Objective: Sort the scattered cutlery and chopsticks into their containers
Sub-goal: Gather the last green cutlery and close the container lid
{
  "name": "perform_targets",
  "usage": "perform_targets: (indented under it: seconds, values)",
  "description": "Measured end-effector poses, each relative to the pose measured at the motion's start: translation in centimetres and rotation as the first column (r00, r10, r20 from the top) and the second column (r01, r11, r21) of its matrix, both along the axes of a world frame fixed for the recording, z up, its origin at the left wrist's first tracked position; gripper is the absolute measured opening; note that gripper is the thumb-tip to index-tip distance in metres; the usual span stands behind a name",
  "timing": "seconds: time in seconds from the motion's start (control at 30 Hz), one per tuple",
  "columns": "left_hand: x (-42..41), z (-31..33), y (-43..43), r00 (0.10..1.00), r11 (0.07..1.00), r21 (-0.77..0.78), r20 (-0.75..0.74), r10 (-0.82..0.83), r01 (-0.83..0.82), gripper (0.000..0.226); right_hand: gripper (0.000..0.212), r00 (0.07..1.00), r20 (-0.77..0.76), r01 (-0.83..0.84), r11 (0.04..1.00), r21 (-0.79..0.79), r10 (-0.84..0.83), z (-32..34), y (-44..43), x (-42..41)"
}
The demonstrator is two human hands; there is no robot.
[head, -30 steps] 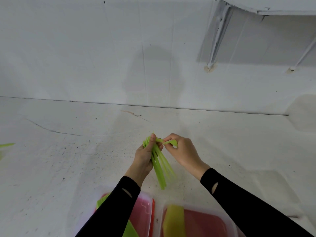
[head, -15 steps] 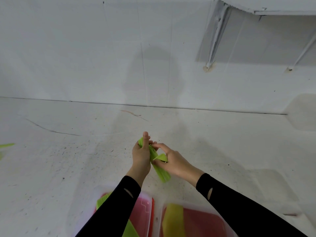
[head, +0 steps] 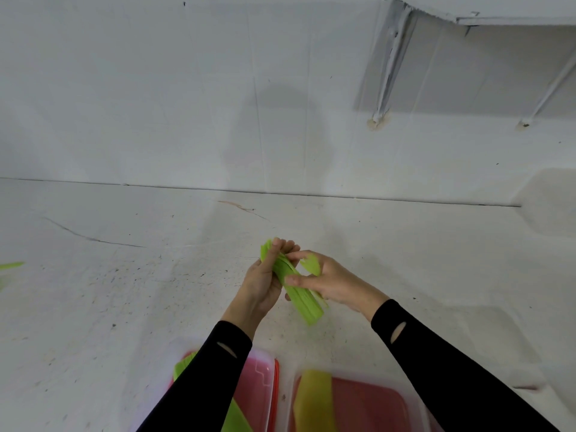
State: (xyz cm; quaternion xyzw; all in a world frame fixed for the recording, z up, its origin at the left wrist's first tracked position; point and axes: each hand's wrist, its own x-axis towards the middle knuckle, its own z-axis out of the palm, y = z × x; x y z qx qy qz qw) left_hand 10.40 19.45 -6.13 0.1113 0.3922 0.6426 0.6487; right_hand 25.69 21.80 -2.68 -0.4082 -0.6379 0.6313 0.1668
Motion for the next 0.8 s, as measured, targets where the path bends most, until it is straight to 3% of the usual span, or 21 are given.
perform_targets:
  seconds: [0.13,0.43,0.63,0.73,0.8]
  values:
    - [0.0,-0.4,0.2,0.999,0.998,-0.05,0.011,0.039,-0.039,0.021,0.033,0.997,0.079,0.011,0.996,0.084,-0.017,-0.5,0.0,-0.4]
    - [0.2,0.0,-0.2,1.0,0.999,-0.05,0.025,0.016,-0.014,0.034,0.025,0.987,0.12,0.076,0.973,0.218,-0.104,-0.8,0.2,-0.6]
    - [0.5,0.1,-0.3,0.999,1.0,-0.016,-0.026,-0.019,0.018,0.046,0.017,0.964,0.154,0.223,0.975,-0.016,-0.218,0.0,0.3,-0.7]
    - [0.5,0.2,-0.5,0.99,0.991,0.039,-0.07,-0.123,0.126,0.048,0.028,0.981,0.121,0.173,0.971,-0.165,-0.154,0.2,0.2,-0.7]
    - [0.6,0.3,-0.7,0.97,0.974,0.062,-0.119,-0.21,0.218,0.046,0.044,0.979,0.189,0.12,0.965,-0.235,-0.075,0.2,0.3,-0.6]
